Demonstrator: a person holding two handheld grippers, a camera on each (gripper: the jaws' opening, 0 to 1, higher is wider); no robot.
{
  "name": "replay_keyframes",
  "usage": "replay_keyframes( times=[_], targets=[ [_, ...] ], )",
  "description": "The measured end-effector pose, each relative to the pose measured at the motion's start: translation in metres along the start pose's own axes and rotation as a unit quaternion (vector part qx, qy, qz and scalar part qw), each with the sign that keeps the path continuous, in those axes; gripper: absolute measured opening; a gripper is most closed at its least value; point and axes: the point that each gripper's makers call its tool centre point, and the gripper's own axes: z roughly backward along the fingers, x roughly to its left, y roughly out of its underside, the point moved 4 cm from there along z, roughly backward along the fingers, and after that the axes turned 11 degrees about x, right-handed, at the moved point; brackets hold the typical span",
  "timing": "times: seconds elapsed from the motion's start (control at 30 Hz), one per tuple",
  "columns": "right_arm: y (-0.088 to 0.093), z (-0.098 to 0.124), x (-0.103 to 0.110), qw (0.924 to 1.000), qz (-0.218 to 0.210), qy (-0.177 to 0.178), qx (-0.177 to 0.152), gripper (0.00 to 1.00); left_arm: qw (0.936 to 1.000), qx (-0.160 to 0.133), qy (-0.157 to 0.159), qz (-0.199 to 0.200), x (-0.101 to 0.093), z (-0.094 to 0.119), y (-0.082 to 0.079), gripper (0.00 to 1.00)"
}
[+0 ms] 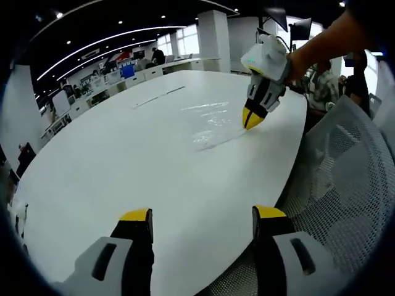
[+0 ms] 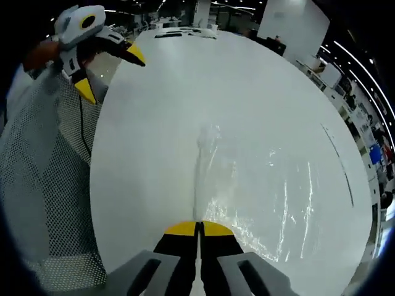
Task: Open the resealable bag by pulling the two sides of the seal apart until the entire bag opening is separated and visibly accessible.
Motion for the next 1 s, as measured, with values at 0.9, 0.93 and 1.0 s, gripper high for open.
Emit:
replay_keyframes(
  times=[0.9,0.93,1.0],
  targets=[
    [-0.022,0.048,0.024,0.9883,0.148,0.0,-0.039,0.0,0.9625,0.0,0.028,-0.27,-0.014,-0.025,-0.055,0.35],
    [-0.023,0.049,0.024,0.9881,0.149,0.0,-0.039,0.0,0.9603,-0.001,0.032,-0.277,-0.016,-0.025,-0.058,0.34],
    [-0.026,0.05,0.024,0.987,0.155,0.003,-0.041,0.0,0.9598,0.002,0.034,-0.278,-0.018,-0.027,-0.061,0.33]
  ],
)
